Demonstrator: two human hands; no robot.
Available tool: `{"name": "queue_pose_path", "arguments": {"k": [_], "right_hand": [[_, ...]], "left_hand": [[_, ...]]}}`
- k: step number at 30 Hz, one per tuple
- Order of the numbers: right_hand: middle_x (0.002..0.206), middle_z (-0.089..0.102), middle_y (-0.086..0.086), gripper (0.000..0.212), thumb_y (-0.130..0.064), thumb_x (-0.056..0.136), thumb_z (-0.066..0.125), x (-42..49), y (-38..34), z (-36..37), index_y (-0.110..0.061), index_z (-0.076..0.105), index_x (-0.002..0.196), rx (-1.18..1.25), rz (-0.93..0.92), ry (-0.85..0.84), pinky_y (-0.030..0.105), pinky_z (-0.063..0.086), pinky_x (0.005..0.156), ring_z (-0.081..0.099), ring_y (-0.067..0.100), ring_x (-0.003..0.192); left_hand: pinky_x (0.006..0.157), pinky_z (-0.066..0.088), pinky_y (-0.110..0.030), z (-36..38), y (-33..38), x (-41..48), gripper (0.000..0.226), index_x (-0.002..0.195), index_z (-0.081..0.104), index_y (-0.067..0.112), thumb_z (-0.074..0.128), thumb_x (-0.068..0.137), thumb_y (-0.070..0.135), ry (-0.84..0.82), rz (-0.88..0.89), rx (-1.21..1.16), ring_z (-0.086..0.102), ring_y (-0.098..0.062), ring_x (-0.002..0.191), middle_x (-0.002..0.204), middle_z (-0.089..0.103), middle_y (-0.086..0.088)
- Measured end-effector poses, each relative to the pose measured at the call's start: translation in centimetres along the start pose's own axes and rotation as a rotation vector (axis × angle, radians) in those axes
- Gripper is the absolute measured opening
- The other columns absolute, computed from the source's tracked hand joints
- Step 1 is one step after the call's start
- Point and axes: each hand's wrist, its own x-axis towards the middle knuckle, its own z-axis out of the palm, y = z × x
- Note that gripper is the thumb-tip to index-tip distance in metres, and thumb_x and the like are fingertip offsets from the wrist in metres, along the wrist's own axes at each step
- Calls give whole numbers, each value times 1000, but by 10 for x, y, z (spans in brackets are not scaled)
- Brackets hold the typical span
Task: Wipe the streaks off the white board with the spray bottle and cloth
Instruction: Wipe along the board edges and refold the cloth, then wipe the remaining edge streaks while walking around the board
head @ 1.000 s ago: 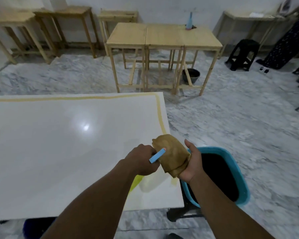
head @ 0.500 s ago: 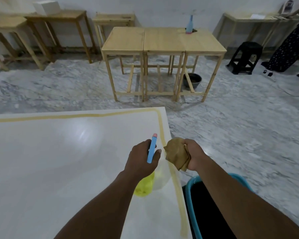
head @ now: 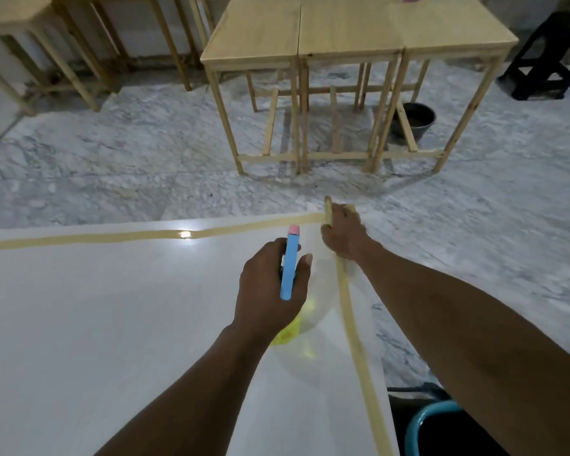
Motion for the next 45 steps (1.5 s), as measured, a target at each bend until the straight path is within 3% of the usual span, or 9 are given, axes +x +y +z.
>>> {"name": "queue_pose_path", "arguments": {"k": [3,6,9,18,28,34,38,42,45], "right_hand": [[163,23,16,75,-59,97,24,10,0,29,-7,31,152,-238,-19,93,57,13,121,10,35,153],[163,27,12,68,-48,95,18,19,8,35,-13,34,151,-302,-185,273,55,13,122,14,31,153],[167,19,7,66,-43,99,13,25,23,44,-17,18,159,-368,-272,228,50,8,125,9,25,155],[169,9,3,63,-42,102,12,-15,37,62,-18,9,161,-386,-263,255,49,4,126,1,21,156],[168,15,3,66,-43,100,21,-174,78,102,-18,14,161,-297,-225,252,51,10,125,5,22,156],[166,24,6,64,-40,100,28,-288,104,138,-17,20,159,-269,-188,297,52,19,123,15,27,154],[168,16,8,67,-39,101,28,-364,126,166,-15,12,161,-291,-161,287,48,11,126,8,29,155],[168,8,10,65,-36,102,26,-446,142,190,-12,9,160,-277,-145,304,35,-14,123,0,29,155],[167,8,8,64,-34,101,21,-491,146,199,-11,11,160,-202,-139,313,32,-13,122,3,24,155]], "left_hand": [[59,50,-31,4,-8,9,26,99,65,14,65,96,40,30,5,-7,56,-16,56,67,58,5],[57,46,-18,4,-14,14,25,99,66,14,66,95,39,53,12,-21,54,-9,55,67,54,13],[59,38,-7,8,-18,14,22,100,67,14,68,95,35,54,5,-36,52,-4,55,66,49,18],[61,44,-11,8,-18,-5,26,101,67,13,66,95,38,28,32,-38,52,-6,56,73,59,10],[65,42,-10,-10,-2,-87,28,106,67,12,67,97,38,8,0,-37,53,-7,56,77,56,11],[64,47,-17,-31,9,-167,26,105,67,15,67,97,40,-37,-15,-39,55,-9,58,73,55,12],[63,49,-23,-48,15,-227,26,104,67,15,66,98,40,-47,-12,-42,53,-11,55,68,52,13],[61,53,-35,-65,25,-292,25,100,67,13,67,98,38,-57,12,-57,49,-13,54,62,48,13],[59,52,-36,-74,31,-328,25,98,66,14,67,98,39,-81,15,-65,50,-14,53,61,48,12]]}}
